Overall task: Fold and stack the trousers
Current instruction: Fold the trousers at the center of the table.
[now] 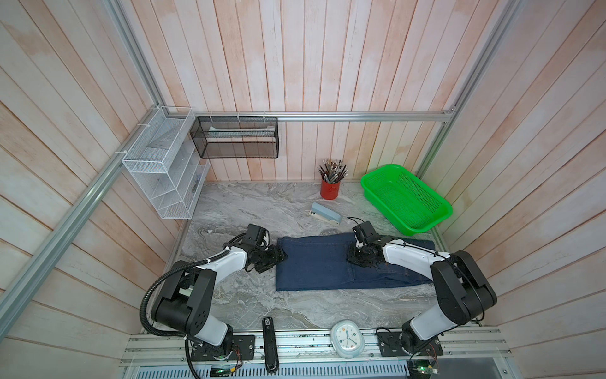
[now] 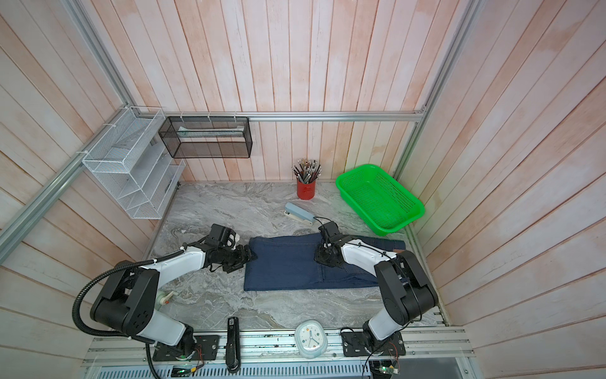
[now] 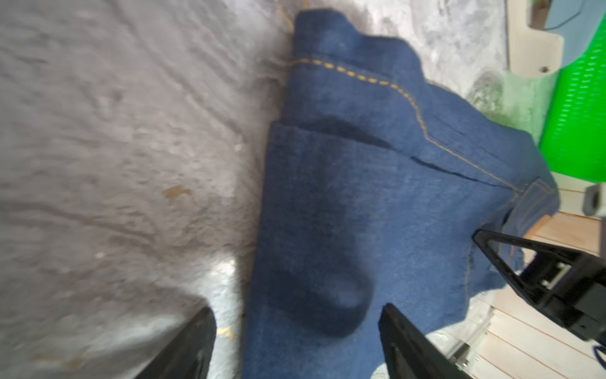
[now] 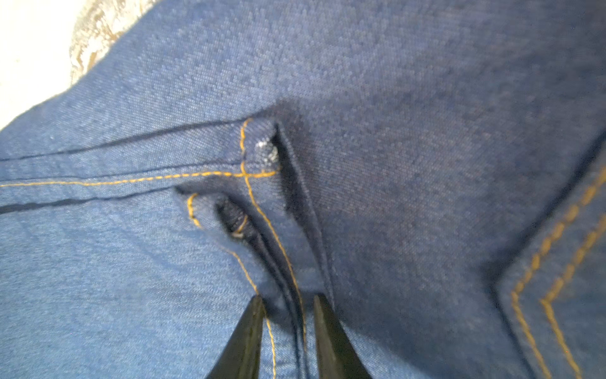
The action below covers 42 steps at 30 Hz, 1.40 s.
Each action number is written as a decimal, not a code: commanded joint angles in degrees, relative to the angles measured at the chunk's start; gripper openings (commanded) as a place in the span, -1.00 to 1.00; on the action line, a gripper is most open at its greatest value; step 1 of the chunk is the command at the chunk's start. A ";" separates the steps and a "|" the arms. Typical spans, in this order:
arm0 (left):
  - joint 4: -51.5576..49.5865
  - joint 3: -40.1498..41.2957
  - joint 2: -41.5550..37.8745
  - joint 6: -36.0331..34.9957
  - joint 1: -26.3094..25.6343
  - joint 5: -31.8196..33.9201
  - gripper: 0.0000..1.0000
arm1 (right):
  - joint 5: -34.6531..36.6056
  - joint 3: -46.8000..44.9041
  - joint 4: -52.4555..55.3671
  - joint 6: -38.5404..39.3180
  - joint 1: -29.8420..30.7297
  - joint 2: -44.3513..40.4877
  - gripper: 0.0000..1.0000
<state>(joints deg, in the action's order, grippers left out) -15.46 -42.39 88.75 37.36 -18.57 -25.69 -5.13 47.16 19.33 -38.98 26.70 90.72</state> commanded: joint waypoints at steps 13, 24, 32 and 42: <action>9.97 9.17 3.17 1.07 3.83 -10.66 -0.01 | 1.33 -1.10 3.51 0.22 -0.25 0.82 -0.39; 10.80 9.35 3.98 -1.11 5.03 -11.57 -0.57 | 0.97 -1.10 3.33 0.22 -0.24 0.99 -0.38; 4.18 6.82 -5.86 -2.52 5.03 -6.30 -1.00 | -2.69 0.51 1.57 1.15 0.60 0.19 -0.34; -31.48 -11.03 -9.54 -9.53 6.35 27.65 -1.00 | -6.81 9.30 1.15 3.39 5.65 0.25 -0.02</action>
<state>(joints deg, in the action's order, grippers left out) -33.36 -50.70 78.81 30.96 -12.75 -11.64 -10.35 53.84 19.75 -36.80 31.33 90.74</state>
